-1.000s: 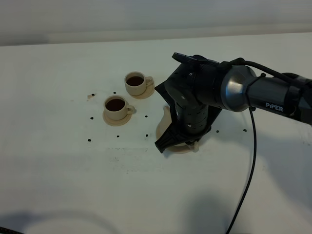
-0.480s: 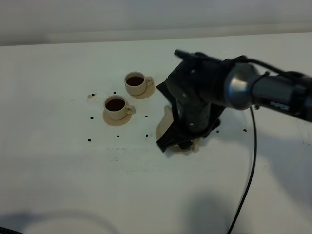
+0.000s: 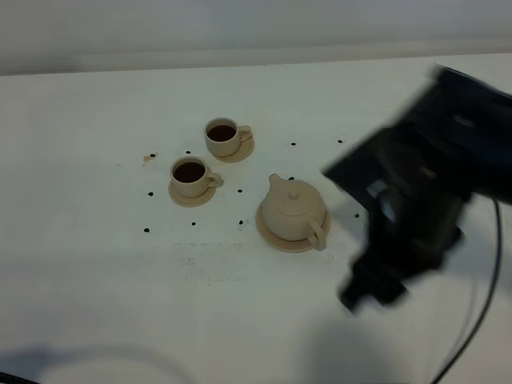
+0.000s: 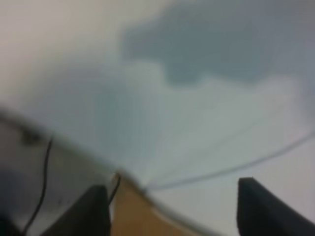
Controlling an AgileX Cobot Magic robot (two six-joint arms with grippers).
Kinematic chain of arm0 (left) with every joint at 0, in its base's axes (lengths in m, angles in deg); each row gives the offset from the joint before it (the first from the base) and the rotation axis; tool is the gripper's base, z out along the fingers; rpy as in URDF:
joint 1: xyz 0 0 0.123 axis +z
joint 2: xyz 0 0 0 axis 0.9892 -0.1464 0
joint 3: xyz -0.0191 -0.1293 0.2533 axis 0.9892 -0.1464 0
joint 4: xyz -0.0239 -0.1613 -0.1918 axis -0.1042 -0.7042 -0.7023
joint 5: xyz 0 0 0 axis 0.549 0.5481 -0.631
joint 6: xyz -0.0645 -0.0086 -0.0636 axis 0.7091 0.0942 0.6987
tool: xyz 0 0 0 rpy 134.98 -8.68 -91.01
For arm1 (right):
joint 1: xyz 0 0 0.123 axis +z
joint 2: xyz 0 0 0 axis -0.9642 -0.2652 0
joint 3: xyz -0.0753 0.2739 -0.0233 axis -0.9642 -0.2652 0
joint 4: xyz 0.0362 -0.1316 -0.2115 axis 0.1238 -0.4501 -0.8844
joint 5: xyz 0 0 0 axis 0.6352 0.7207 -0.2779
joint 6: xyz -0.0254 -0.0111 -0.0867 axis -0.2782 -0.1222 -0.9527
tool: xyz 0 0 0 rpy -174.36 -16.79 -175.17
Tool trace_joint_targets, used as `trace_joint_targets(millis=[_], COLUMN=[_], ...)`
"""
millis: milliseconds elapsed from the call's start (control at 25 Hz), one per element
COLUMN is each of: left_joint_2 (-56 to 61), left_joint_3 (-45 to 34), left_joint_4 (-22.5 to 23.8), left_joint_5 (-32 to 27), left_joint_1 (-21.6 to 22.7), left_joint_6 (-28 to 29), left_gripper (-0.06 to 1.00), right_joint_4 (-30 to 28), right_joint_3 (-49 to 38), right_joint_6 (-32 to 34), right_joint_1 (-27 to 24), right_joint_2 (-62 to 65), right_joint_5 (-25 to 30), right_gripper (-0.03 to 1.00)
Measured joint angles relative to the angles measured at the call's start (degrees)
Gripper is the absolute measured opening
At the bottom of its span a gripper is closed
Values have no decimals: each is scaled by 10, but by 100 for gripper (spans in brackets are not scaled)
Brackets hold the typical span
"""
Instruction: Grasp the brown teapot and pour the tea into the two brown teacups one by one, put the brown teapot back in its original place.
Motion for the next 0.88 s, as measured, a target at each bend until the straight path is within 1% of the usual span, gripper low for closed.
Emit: trace_joint_targets(millis=[80, 280, 440, 560, 640, 800, 880], left_joint_2=[0, 0, 0, 0, 0, 0, 0], left_joint_3=[0, 0, 0, 0, 0, 0, 0], left_joint_4=[0, 0, 0, 0, 0, 0, 0], left_joint_5=[0, 0, 0, 0, 0, 0, 0], left_joint_1=[0, 0, 0, 0, 0, 0, 0], left_joint_6=[0, 0, 0, 0, 0, 0, 0], left_gripper=[50, 50, 50, 50, 50, 50, 50], right_joint_4=[14, 18, 36, 55, 72, 100, 108], right_joint_3=[-52, -171, -240, -291, -316, -329, -329], right_joint_6=[-10, -12, -35, -63, -86, -124, -133], right_joint_1=[13, 43, 48, 48, 48, 48, 48], right_joint_2=[64, 228, 345, 427, 468, 519, 533], right_joint_5=[1, 4, -2, -26, -46, -50, -52], right_gripper=[51, 49, 49, 49, 49, 49, 49])
